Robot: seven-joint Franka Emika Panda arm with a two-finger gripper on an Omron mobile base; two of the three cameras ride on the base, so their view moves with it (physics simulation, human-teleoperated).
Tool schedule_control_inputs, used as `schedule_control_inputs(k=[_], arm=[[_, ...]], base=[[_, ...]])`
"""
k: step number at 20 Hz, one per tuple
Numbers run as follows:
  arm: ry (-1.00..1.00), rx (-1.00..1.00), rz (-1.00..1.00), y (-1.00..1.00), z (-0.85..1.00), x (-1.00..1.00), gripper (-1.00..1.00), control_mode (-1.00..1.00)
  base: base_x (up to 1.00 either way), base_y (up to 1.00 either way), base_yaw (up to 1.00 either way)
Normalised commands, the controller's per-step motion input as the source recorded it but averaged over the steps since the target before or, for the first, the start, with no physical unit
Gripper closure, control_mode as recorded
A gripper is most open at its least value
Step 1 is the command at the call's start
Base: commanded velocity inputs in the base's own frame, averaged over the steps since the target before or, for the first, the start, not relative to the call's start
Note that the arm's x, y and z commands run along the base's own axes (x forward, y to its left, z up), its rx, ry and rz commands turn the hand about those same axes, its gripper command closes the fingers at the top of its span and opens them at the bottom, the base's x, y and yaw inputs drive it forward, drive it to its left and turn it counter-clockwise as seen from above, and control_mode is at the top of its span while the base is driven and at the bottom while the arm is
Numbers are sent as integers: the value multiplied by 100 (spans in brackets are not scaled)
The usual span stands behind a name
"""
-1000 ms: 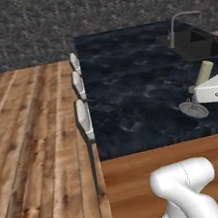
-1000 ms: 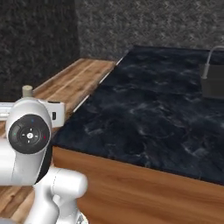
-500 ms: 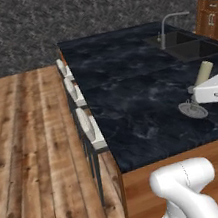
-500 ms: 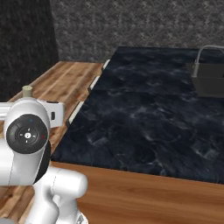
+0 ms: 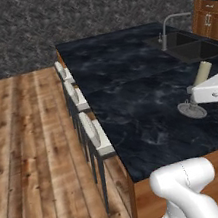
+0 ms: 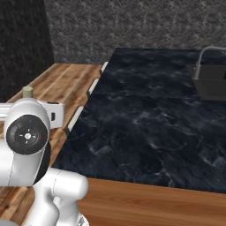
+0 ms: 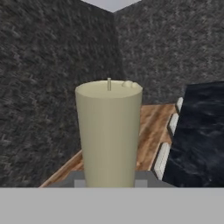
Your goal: Get the candle and the liquor from the cabinet and move them to the dining counter.
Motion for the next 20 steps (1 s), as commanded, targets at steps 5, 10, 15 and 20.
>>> schedule_control_inputs(k=[5, 10, 15, 20], arm=[[0, 0, 0, 0, 0, 0, 100, 100], [0, 0, 0, 0, 0, 0, 100, 100], [0, 0, 0, 0, 0, 0, 100, 100], [0, 0, 0, 0, 0, 0, 100, 100]], base=[[39, 12, 0], [8, 5, 0], [0, 0, 0], [0, 0, 0]])
